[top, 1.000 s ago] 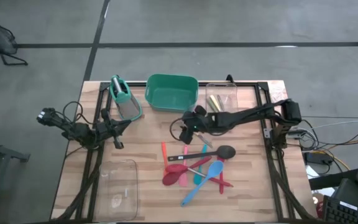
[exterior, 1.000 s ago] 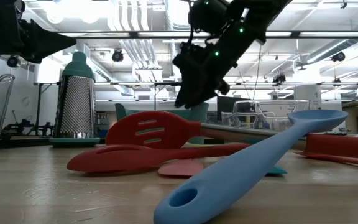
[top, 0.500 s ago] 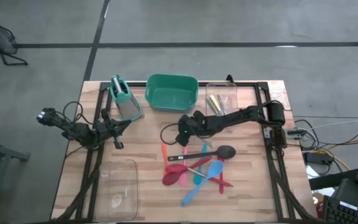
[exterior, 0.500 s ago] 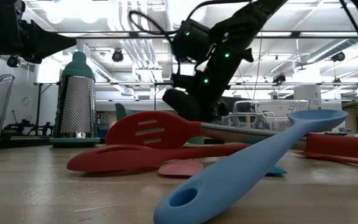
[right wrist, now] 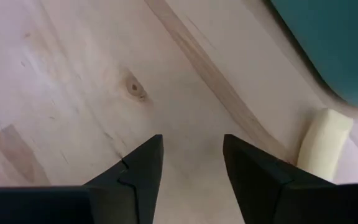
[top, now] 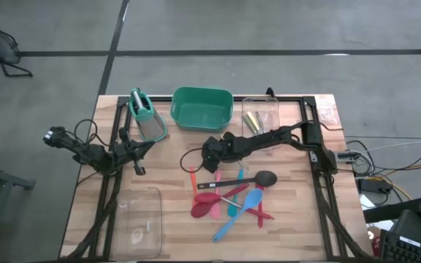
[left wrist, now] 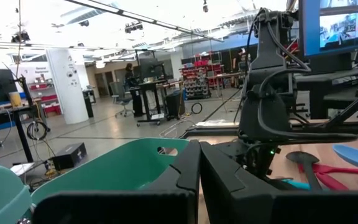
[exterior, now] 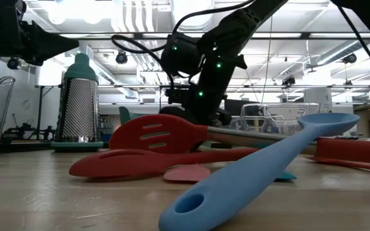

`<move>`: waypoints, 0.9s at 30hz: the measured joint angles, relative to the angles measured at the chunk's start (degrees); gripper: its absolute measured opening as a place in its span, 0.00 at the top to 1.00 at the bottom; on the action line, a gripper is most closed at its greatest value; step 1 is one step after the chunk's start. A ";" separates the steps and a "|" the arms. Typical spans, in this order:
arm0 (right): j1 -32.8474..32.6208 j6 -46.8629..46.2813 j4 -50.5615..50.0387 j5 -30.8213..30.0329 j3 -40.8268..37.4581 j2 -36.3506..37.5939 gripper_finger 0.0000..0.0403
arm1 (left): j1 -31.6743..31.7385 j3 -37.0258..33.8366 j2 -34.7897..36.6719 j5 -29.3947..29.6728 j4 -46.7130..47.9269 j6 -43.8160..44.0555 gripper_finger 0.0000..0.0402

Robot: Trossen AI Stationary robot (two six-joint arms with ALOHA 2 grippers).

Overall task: Pick & Place Kitchen Items
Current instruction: Put the yellow knife into the top transparent bin

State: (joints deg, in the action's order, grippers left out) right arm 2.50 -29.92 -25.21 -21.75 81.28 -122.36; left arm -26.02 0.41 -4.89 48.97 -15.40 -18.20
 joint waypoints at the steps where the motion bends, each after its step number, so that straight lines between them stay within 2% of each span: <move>1: 0.02 0.06 -0.01 0.22 -0.02 0.20 0.61 | 0.02 0.01 0.00 0.00 0.00 0.00 0.97; 6: -0.11 -0.36 -2.14 -0.05 0.07 2.62 0.67 | 0.01 0.02 0.00 0.01 0.05 0.00 0.97; 11: -0.24 -3.50 -7.85 -4.86 0.79 4.90 0.69 | 0.02 -0.01 -0.02 0.00 0.09 0.00 0.97; 20: 0.34 -6.60 -12.00 -4.56 0.85 5.11 0.55 | 0.02 0.02 -0.02 0.00 0.12 0.00 0.97; 24: 0.97 -6.91 -11.99 -0.13 0.85 5.11 0.48 | 0.00 0.01 -0.02 0.00 0.06 0.00 0.97; 27: 1.33 -7.05 -12.00 0.36 0.74 5.11 0.46 | 0.02 0.01 -0.02 0.00 0.07 0.00 0.97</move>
State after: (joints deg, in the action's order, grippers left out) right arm 3.84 -36.97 -37.21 -21.39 82.02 -117.25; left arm -26.00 0.42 -4.91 48.97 -15.33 -18.20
